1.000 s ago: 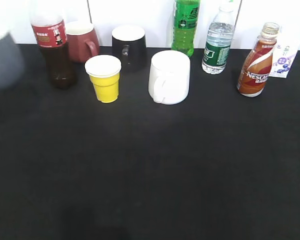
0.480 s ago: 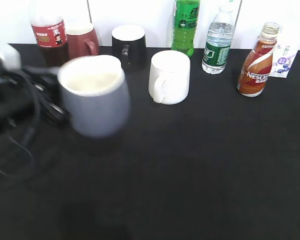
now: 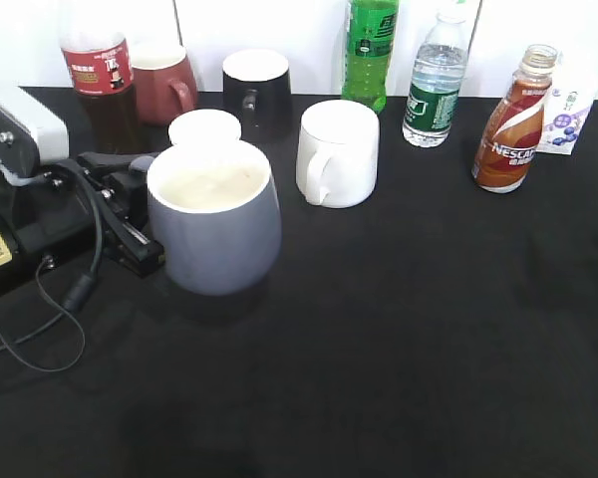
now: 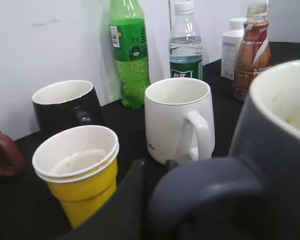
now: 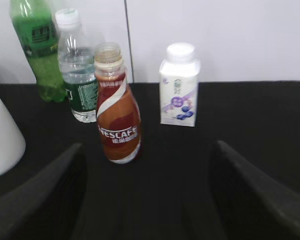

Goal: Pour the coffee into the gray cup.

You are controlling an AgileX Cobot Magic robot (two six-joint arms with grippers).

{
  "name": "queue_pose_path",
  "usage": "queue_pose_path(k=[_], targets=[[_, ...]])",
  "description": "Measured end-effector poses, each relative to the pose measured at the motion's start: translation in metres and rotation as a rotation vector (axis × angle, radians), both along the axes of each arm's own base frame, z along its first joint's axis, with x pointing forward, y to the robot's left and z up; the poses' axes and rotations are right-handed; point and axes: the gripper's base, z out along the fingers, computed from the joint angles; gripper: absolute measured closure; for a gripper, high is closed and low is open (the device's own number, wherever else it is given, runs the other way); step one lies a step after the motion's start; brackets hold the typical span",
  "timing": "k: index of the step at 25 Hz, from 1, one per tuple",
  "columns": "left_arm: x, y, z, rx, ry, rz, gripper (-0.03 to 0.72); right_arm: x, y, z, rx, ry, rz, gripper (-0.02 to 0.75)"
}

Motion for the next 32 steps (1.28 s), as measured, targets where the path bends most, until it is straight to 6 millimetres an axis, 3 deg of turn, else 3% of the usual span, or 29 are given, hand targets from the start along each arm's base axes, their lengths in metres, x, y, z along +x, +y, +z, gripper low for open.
queue_pose_path(k=[5, 9, 12, 24, 28, 32], targets=[[0.000, 0.000, 0.000, 0.000, -0.001, 0.000, 0.621, 0.051, 0.019, -0.046, -0.088, 0.013, 0.172, 0.147], [0.000, 0.000, 0.000, -0.001, -0.001, 0.000, 0.621, 0.096, 0.029, -0.066, -0.020, 0.071, 0.122, 0.141], [0.000, 0.000, 0.000, -0.002, -0.002, -0.001, 0.621, 0.121, 0.031, -0.086, -0.001, 0.061, 0.103, 0.064], [0.000, -0.001, 0.003, -0.022, -0.023, -0.005, 0.621, 0.188, 0.039, -0.131, -0.025, -0.016, 0.103, 0.093], [0.000, -0.001, 0.003, -0.024, -0.026, -0.006, 0.621, 0.194, 0.041, -0.136, -0.027, -0.053, 0.120, 0.205], [0.000, -0.001, 0.003, -0.025, -0.026, -0.006, 0.621, 0.194, 0.042, -0.136, -0.029, -0.068, 0.127, 0.207]])
